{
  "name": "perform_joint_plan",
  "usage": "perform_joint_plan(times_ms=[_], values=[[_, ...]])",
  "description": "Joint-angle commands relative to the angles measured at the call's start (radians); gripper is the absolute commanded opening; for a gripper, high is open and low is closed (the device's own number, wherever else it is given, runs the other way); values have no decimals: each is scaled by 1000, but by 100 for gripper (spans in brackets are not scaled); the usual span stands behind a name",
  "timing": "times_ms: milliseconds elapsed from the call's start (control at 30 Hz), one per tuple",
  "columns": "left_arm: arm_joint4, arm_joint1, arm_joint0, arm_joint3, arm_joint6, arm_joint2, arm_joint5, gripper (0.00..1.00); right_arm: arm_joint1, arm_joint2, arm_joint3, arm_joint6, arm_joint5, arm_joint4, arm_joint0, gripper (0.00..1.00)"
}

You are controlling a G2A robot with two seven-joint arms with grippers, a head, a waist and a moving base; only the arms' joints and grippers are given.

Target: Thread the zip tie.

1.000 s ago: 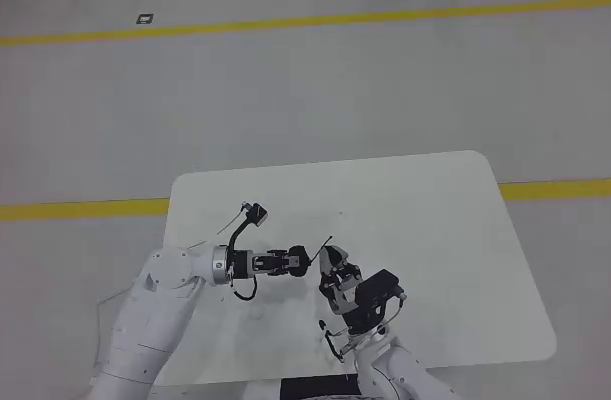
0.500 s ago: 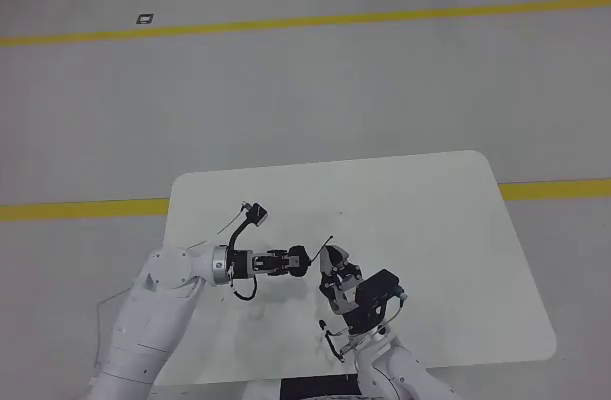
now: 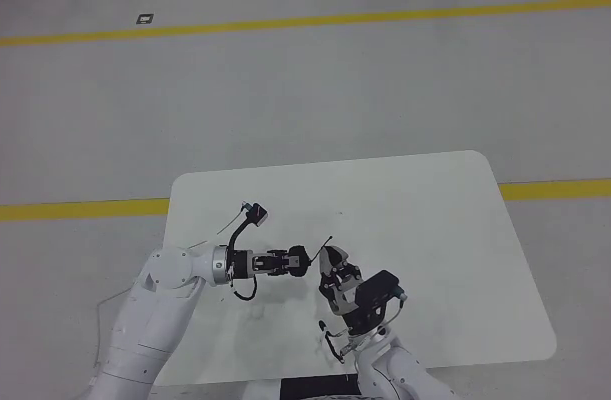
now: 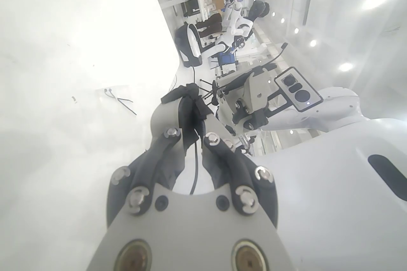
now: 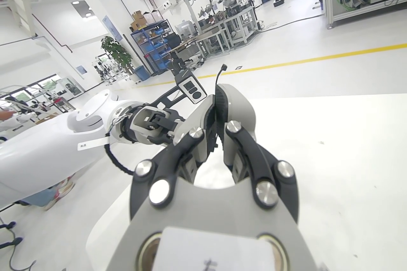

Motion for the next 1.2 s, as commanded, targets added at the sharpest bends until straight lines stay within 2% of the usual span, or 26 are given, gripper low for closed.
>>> perform_joint_plan(times_ms=[0,300,967,1167], values=[[0,0,0,0,0,0,0,0,0,0,2,1,0,1,1,0],[0,0,0,0,0,0,0,0,-2,0,2,0,-1,3,0,0],[0,0,0,0,0,0,0,0,-1,-1,-9,27,-54,47,-8,0],[0,0,0,0,0,0,0,0,-1,2,-11,7,-39,31,-11,0]])
